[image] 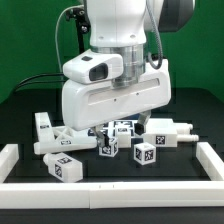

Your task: Assemble chair

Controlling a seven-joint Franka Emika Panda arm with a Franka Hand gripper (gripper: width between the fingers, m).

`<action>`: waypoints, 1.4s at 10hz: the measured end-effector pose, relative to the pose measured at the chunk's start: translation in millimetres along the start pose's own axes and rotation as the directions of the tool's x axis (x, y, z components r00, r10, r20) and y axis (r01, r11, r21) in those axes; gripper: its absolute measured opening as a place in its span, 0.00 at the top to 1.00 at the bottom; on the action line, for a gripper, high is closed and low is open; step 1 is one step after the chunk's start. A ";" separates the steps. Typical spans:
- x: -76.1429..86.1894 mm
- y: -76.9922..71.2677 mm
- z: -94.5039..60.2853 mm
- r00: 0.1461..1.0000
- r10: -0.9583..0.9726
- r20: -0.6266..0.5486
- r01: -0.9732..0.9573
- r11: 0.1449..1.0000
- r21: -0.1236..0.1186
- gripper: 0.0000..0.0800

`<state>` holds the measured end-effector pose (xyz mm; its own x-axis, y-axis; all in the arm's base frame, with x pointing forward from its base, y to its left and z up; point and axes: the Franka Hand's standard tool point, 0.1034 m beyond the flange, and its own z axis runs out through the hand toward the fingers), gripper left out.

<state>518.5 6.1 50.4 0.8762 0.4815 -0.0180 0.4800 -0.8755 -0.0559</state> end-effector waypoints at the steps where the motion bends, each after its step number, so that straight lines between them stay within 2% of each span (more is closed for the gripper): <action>1: 0.7 -20.1 8.6 1.000 0.013 -0.004 -0.013 1.000 0.002 0.19; 2: -1.8 -33.1 16.6 1.000 0.020 0.003 -0.020 1.000 0.006 0.19; 4: -5.4 -38.0 33.5 1.000 0.018 0.009 -0.018 1.000 0.007 0.19; 6: -7.4 -40.3 42.3 1.000 0.013 0.007 -0.013 1.000 0.006 0.19; 7: -9.6 -35.8 44.0 1.000 0.022 0.008 -0.022 1.000 0.005 0.35; 8: -9.5 -36.2 44.0 1.000 0.022 0.008 -0.022 1.000 0.005 0.35; 9: -9.8 -36.3 44.4 1.000 0.022 0.009 -0.022 1.000 0.006 0.54; 10: -9.8 -36.4 44.6 1.000 0.022 0.009 -0.022 1.000 0.006 0.67; 12: -16.5 -39.3 39.6 0.997 0.076 0.011 -0.076 0.997 0.007 0.67; 14: -49.5 -35.3 15.3 0.989 0.145 0.030 -0.145 0.989 0.022 0.67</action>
Offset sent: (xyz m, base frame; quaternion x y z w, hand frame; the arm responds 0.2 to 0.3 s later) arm -0.0147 0.0110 -0.0297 0.0010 0.0097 0.0232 0.9997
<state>457.6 13.8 38.0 0.9347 0.3510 -0.0561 0.3466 -0.9350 -0.0749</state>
